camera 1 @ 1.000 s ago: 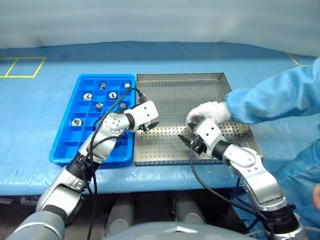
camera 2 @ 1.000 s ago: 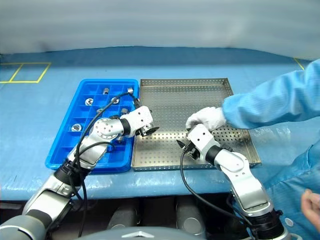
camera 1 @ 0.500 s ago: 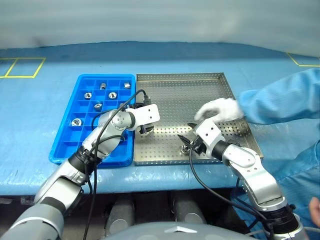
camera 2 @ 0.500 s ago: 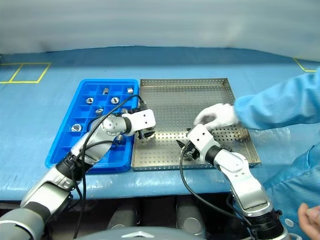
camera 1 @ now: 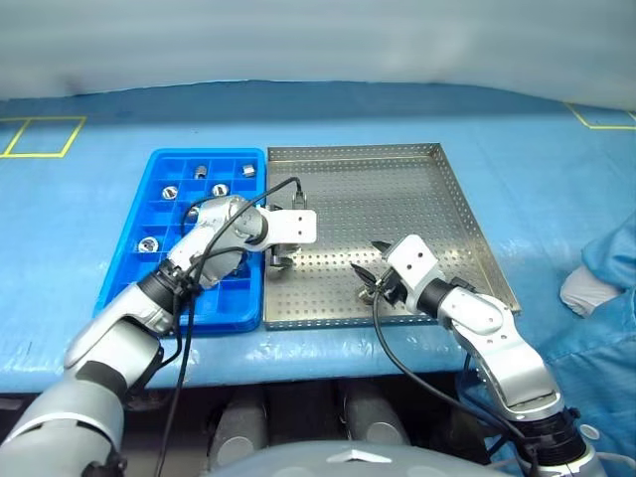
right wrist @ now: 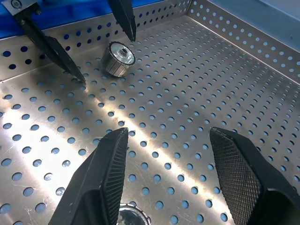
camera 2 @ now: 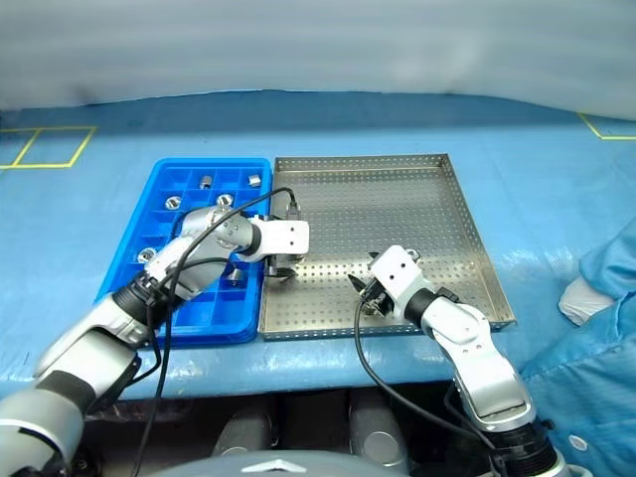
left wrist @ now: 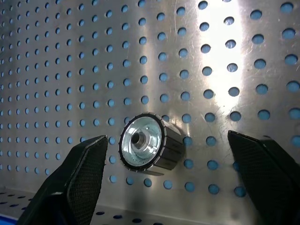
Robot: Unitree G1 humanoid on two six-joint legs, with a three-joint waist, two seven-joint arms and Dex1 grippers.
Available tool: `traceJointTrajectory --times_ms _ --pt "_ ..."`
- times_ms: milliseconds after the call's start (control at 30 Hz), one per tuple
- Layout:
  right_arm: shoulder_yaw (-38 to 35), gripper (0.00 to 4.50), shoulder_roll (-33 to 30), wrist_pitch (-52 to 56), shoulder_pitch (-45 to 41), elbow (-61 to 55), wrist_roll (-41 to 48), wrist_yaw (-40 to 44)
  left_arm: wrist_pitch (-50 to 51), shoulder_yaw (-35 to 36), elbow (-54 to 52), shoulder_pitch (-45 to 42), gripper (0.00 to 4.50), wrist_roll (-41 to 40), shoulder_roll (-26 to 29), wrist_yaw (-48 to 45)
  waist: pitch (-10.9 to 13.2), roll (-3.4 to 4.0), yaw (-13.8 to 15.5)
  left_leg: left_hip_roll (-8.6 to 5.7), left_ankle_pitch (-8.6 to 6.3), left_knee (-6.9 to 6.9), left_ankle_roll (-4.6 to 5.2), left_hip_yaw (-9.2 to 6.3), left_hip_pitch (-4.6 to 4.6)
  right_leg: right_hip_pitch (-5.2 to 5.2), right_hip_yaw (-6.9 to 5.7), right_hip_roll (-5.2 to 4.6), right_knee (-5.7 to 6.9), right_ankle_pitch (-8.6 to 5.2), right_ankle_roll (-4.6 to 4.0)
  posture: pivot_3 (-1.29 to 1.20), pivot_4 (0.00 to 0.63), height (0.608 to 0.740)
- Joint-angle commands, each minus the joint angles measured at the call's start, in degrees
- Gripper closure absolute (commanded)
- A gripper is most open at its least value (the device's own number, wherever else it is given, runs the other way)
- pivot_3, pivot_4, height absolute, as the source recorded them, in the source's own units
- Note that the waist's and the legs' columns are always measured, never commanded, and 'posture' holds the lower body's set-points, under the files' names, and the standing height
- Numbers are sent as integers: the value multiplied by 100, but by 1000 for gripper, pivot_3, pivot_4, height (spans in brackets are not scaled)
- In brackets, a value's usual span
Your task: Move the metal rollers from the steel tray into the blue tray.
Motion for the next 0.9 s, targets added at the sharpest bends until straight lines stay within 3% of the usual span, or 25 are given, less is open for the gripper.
traceJointTrajectory --times_ms 33,267,767,900 --pt "-42 1596 73 -207 -99 -51 -24 -69 -213 -149 292 -244 205 231 -7 -237 0 0 3 0 0 0 0 1 -1 0 1 0 -1 0 0 -63 150 740" --pt "-46 1596 209 -328 -98 6 -67 -176 -382 -184 451 -256 2298 313 -132 -563 0 0 -3 1 0 1 0 1 0 0 2 1 0 0 0 -83 150 740" --pt "24 1596 433 -457 167 35 -196 -433 -156 510 474 -339 2298 -203 -281 -653 -1 1 -96 0 0 2 0 1 -8 -5 4 1 0 0 0 -143 150 740" --pt "14 1596 442 -459 138 69 -191 -436 -315 442 525 -362 3153 -131 -294 -607 -1 1 -131 0 0 4 0 1 -8 -5 5 1 0 1 1 -138 150 740"
